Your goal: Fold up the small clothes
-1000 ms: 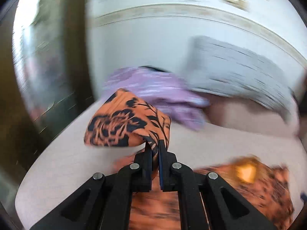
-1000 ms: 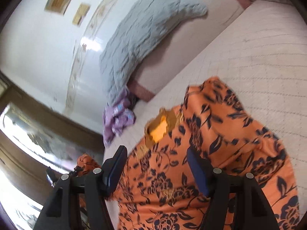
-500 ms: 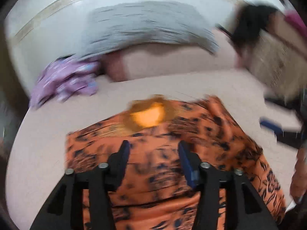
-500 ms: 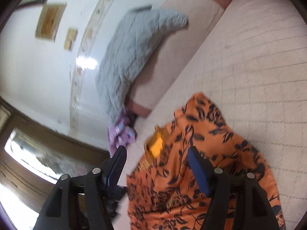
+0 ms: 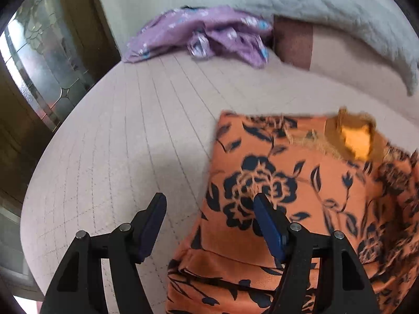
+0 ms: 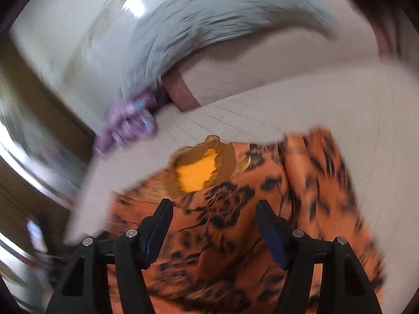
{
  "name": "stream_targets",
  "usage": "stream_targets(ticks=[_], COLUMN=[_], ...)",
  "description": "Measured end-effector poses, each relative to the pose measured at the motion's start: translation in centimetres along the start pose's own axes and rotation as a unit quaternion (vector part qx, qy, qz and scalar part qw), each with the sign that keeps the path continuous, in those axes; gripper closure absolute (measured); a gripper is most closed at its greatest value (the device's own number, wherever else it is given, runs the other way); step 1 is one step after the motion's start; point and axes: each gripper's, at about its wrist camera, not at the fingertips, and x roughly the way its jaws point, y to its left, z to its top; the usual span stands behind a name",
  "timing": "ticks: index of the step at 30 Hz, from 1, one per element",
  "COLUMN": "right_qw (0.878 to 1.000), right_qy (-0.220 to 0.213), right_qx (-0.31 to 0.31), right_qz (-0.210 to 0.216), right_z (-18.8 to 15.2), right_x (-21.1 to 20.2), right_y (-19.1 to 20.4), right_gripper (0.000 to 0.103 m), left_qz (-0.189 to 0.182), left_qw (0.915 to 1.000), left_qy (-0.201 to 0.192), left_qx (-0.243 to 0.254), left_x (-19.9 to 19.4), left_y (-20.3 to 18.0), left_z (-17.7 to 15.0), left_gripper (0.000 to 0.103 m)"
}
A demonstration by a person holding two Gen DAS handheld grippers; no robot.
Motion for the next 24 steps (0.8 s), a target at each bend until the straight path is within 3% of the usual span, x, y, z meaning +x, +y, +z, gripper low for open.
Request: stream_targets(ticks=[3, 6, 7, 9, 10, 16, 18, 24], right_qw=[0.993, 0.974, 0.97, 0.966, 0.971, 0.991, 0.994, 0.987], right_qy=[0.051, 0.111, 0.124, 0.13, 0.116, 0.01, 0.013, 0.072], right_qx=[-0.083, -0.139, -0.142, -0.14, -0.13, -0.054, -0.015, 0.11], right_qz=[-0.061, -0.139, -0.154, -0.174, -0.166, -0.122, -0.109, -0.092], right_z=[0.5, 0.2, -0.1, -0.5, -0.4, -1.4, -3.0, -8.0], right_x=[3.5, 8.2, 9.2, 10.2, 9.3, -1.8, -4.2, -6.1], right_y=[3.7, 4.8, 4.5, 3.6, 3.1, -2.4, -5.3, -12.7], right_gripper=[0.034, 0.038, 0.058, 0.079, 0.094, 0.095, 0.095, 0.075], left_qz=[-0.002, -0.007, -0.01, -0.015, -0.014, -0.01, -0.007, 0.001], left_qw=[0.9993, 0.9992, 0.9991, 0.999, 0.999, 0.9989, 0.9988, 0.9978], left_qy=[0.022, 0.03, 0.03, 0.029, 0.029, 0.024, 0.021, 0.009], left_qx=[0.029, 0.027, 0.027, 0.029, 0.031, 0.038, 0.045, 0.065], left_x=[1.0, 1.3, 1.4, 1.4, 1.4, 1.2, 0.8, -0.7], left_y=[-1.1, -1.2, -1.2, -1.0, -0.9, -0.7, -0.8, -0.7], left_z=[-0.4, -0.5, -0.3, -0.2, -0.3, -0.9, -1.3, -2.8], left_gripper=[0.033, 0.033, 0.033, 0.033, 0.033, 0.033, 0.033, 0.033])
